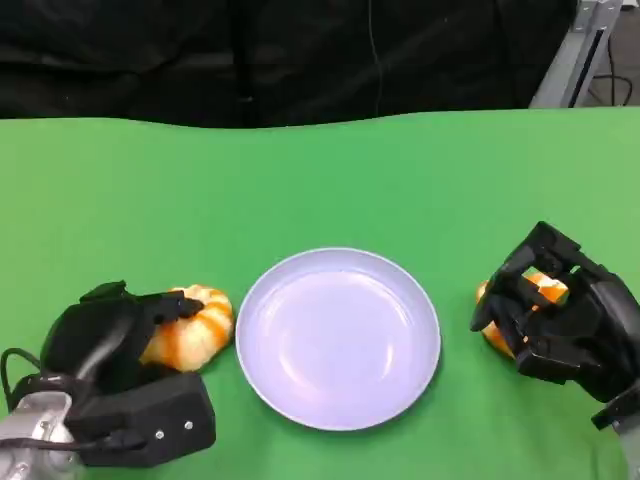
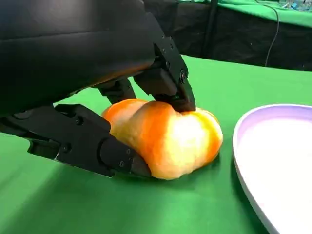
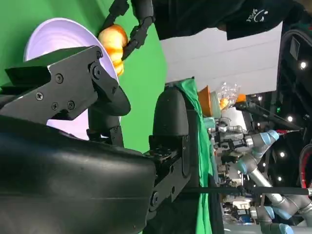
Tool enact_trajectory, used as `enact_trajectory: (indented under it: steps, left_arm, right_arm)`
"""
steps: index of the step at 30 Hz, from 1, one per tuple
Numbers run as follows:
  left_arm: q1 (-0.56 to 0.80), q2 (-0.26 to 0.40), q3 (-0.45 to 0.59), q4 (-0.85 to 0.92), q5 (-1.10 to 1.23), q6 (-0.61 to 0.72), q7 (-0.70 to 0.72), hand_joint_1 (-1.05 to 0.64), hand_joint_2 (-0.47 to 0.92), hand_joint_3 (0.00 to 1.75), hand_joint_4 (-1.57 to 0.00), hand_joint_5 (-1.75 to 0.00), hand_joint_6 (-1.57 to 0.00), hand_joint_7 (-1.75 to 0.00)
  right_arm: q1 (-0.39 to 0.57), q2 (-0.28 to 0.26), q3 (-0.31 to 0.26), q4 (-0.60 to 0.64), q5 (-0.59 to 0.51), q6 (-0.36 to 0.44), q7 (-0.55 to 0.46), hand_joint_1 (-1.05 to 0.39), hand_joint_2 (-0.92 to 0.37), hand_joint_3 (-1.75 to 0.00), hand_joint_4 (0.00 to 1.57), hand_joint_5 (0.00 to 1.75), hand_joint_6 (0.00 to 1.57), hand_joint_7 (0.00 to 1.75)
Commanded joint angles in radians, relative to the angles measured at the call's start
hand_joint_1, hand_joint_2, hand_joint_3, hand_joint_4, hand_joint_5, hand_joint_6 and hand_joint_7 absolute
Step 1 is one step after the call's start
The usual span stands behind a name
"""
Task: Grasp the bread from the table and place it into the plate.
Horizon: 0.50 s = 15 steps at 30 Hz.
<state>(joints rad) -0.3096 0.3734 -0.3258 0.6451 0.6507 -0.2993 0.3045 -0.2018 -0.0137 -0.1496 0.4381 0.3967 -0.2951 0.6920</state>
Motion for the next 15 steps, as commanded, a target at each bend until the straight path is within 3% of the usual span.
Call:
enact_trajectory:
  steps: [1,8,12,15]
  left_arm:
    - [0.011,0.003,-0.005,0.022,-0.007,0.001,-0.007,-0.05,0.92,0.14,-0.46,-1.46,-0.8,-0.83]
    - [0.011,0.004,-0.005,0.022,-0.007,0.001,-0.007,-0.05,0.92,0.14,-0.46,-1.46,-0.78,-0.85]
    - [0.012,-0.005,-0.006,0.018,-0.003,0.004,0.013,-0.07,0.92,0.09,-0.44,-1.53,-0.66,-1.09]
    - [0.013,-0.008,-0.004,0.023,-0.005,-0.004,0.026,-0.07,0.92,0.09,-0.43,-1.53,-0.64,-1.12]
  right_arm:
    - [-0.002,-0.01,-0.009,0.0,0.006,-0.016,-0.002,0.13,-0.68,-1.1,0.44,1.75,0.36,1.6]
    - [-0.002,-0.01,-0.008,0.001,0.007,-0.017,-0.002,0.13,-0.68,-1.1,0.44,1.75,0.36,1.61]
    - [-0.001,-0.011,-0.007,-0.012,0.012,0.001,-0.004,0.14,-0.69,-1.11,0.44,1.75,0.35,1.61]
    - [0.0,-0.012,-0.007,-0.014,0.013,0.007,-0.005,0.14,-0.7,-1.11,0.44,1.75,0.35,1.61]
